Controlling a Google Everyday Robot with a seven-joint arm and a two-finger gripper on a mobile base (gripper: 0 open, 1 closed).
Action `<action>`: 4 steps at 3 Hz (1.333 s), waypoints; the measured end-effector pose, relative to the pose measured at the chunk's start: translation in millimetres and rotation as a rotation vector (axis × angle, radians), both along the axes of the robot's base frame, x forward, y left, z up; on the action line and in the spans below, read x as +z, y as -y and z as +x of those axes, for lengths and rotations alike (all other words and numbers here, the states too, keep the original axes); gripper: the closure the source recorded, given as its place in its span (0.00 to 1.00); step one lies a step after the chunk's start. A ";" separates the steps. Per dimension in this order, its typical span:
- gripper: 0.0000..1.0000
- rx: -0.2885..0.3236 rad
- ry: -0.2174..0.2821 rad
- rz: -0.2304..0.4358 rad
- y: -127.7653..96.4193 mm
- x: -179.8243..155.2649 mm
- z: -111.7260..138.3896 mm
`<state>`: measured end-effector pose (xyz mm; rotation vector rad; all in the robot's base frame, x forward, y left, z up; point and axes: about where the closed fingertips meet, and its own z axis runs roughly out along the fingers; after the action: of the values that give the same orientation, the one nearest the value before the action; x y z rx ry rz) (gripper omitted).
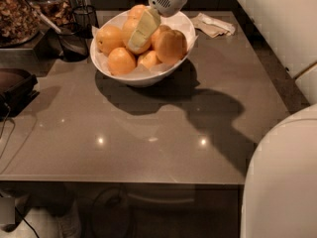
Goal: Pick orange from white bowl
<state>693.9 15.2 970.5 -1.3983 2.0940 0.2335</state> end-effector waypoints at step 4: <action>0.17 0.056 -0.036 -0.031 -26.3 -14.0 7.7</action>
Offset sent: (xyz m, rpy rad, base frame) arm 0.0074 0.0096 -0.0048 -0.0247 0.0144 0.0243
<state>701.6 41.5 956.5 -1.4828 2.0976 0.2508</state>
